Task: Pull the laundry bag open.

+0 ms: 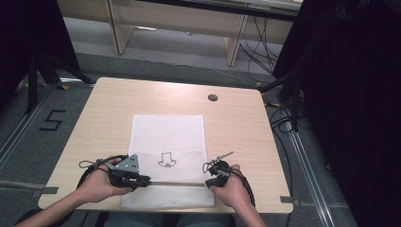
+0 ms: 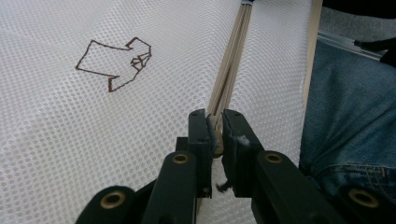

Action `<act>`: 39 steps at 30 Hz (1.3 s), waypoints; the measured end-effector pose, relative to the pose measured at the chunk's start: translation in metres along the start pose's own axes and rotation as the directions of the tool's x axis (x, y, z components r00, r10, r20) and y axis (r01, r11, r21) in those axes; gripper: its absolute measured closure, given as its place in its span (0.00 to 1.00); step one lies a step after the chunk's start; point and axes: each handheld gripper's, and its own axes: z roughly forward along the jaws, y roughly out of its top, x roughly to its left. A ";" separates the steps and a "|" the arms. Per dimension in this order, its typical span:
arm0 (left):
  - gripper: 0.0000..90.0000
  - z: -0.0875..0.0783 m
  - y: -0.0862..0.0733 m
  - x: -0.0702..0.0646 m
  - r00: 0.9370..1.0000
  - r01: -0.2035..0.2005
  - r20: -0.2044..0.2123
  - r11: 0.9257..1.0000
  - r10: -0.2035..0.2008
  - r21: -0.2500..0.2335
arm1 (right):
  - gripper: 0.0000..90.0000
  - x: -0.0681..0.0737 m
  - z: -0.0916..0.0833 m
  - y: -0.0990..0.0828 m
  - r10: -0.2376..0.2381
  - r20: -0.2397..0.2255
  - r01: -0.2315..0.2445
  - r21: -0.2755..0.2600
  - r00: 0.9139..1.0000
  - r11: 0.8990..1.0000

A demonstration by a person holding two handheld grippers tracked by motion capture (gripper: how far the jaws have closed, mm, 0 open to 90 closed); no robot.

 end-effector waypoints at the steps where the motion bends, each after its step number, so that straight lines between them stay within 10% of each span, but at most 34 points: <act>1: 0.91 -0.001 0.000 0.000 1.000 -0.005 -0.005 1.000 0.005 0.000 | 1.00 0.000 0.000 0.000 0.000 0.001 0.000 0.001 1.000 1.000; 39: 0.91 -0.014 -0.012 0.006 1.000 0.011 -0.025 1.000 -0.011 -0.002 | 1.00 0.000 0.000 0.000 0.001 -0.002 -0.001 -0.001 1.000 1.000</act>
